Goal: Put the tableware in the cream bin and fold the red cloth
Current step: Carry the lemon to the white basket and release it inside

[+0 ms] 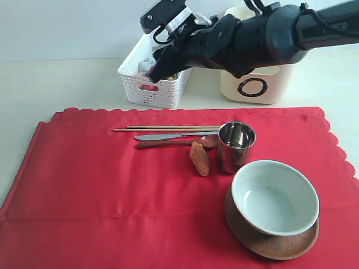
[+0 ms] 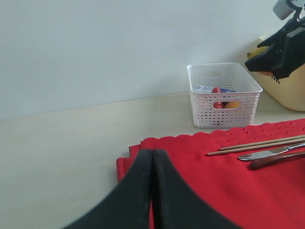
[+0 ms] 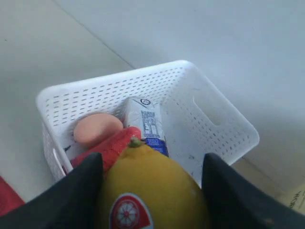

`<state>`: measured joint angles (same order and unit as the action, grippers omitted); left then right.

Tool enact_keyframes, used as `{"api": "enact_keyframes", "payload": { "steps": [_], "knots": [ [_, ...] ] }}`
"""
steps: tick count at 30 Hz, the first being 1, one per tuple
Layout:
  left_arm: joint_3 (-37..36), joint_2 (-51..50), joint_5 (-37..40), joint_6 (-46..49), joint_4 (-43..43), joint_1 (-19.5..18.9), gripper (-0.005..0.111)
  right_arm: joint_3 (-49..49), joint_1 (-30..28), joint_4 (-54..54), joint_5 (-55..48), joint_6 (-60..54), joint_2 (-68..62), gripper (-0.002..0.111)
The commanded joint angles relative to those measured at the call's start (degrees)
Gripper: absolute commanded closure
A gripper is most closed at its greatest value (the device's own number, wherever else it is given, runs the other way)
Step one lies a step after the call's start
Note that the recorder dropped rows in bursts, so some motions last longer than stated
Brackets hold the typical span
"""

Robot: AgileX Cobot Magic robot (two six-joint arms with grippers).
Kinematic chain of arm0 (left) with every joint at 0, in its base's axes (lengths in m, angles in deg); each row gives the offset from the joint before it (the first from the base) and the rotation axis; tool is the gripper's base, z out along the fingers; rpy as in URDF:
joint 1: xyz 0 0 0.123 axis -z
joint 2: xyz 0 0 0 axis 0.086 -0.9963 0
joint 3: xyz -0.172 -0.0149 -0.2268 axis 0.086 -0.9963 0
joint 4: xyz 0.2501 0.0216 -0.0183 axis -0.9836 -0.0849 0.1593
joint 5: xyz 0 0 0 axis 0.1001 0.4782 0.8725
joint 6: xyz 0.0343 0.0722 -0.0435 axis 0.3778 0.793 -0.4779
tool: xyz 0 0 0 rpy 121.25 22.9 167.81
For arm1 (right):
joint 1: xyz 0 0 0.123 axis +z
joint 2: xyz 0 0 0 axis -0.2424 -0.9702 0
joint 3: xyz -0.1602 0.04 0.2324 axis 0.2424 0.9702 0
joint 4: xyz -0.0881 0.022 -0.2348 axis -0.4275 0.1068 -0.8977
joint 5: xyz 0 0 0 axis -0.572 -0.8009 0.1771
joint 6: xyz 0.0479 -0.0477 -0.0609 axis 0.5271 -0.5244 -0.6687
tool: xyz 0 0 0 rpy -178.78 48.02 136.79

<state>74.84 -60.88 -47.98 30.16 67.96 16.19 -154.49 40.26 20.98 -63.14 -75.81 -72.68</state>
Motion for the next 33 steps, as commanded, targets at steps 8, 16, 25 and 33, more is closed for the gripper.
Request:
{"api": "enact_keyframes", "payload": {
  "steps": [8,16,25,33],
  "knots": [
    [-0.2,0.4,0.0,-0.2,0.0,0.3,0.106,-11.4,-0.3,0.3,3.3,7.9,-9.3,0.108],
    [-0.2,0.4,0.0,-0.2,0.0,0.3,0.106,-12.3,-0.3,0.3,4.9,7.9,-11.3,0.108],
    [-0.2,0.4,0.0,-0.2,0.0,0.3,0.106,-12.3,-0.3,0.4,5.0,7.9,-11.3,0.082],
    [-0.2,0.4,0.0,-0.2,0.0,0.3,0.106,-12.3,-0.3,0.4,5.0,7.9,-11.3,0.061]
  ]
}}
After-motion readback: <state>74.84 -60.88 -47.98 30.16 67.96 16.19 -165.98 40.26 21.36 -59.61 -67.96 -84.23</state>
